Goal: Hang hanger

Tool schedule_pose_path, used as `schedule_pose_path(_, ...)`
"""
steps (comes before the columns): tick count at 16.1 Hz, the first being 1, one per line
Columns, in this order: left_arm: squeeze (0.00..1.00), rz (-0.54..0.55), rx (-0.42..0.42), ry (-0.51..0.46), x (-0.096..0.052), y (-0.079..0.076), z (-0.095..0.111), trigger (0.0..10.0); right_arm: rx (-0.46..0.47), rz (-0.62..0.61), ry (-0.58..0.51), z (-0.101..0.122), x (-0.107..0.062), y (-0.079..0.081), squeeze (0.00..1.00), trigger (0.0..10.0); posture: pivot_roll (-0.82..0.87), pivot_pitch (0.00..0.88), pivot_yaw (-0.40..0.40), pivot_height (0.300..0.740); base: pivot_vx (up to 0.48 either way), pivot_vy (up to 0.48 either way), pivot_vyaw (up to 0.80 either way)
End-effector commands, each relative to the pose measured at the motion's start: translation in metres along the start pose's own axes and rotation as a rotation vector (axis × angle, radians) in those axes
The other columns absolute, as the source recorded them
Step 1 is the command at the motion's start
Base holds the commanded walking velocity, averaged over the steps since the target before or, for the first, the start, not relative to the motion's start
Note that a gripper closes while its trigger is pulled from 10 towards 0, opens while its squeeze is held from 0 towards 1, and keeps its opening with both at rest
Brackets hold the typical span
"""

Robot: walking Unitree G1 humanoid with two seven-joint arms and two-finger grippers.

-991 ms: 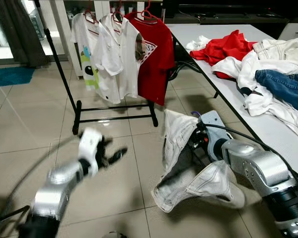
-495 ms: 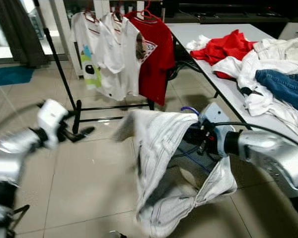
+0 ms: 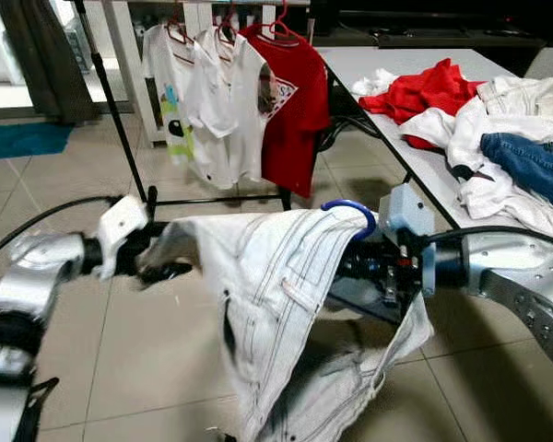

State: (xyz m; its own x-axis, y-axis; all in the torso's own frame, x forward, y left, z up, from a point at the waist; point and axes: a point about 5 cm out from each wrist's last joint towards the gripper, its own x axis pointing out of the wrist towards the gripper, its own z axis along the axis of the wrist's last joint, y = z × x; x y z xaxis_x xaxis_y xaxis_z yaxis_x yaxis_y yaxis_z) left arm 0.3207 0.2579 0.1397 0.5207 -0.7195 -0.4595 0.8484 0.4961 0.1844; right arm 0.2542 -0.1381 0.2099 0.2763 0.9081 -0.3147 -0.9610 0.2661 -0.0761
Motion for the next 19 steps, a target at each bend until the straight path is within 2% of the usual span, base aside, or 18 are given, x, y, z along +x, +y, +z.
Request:
schedule_pose_path(1, 0.00, -0.012, 0.018, -0.024, 0.001, 0.003, 0.007, 0.0, -0.039, 0.011, -0.035, 0.010, -0.007, 0.002, 0.00, 10.0, -0.15, 0.000, -0.003, 0.740, 0.000, 0.000, 0.00)
schedule_pose_path(3, 0.00, -0.051, 0.041, -0.042, 0.001, 0.004, 0.012, 0.0, -0.035, 0.017, -0.027, 0.007, -0.008, 0.004, 0.00, 10.0, -0.15, 0.000, 0.009, 0.740, 0.000, 0.000, 0.00)
schedule_pose_path(8, 0.00, -0.100, 0.047, -0.036, -0.002, 0.002, 0.007, 0.0, -0.027, 0.011, -0.030, 0.006, -0.010, 0.003, 0.00, 10.0, -0.15, 0.000, 0.014, 0.740, 0.000, 0.000, 0.00)
schedule_pose_path(13, 0.00, -0.107, 0.055, -0.012, -0.004, 0.001, 0.000, 0.0, -0.025, 0.013, -0.043, 0.007, -0.009, 0.002, 0.00, 10.0, -0.15, 0.000, 0.012, 0.740, 0.000, 0.000, 0.00)
schedule_pose_path(19, 0.00, -0.092, 0.041, -0.038, -0.004, 0.004, 0.001, 0.0, -0.021, 0.020, -0.046, 0.007, -0.007, 0.002, 0.00, 10.0, -0.15, 0.000, 0.010, 0.740, 0.000, 0.000, 0.00)
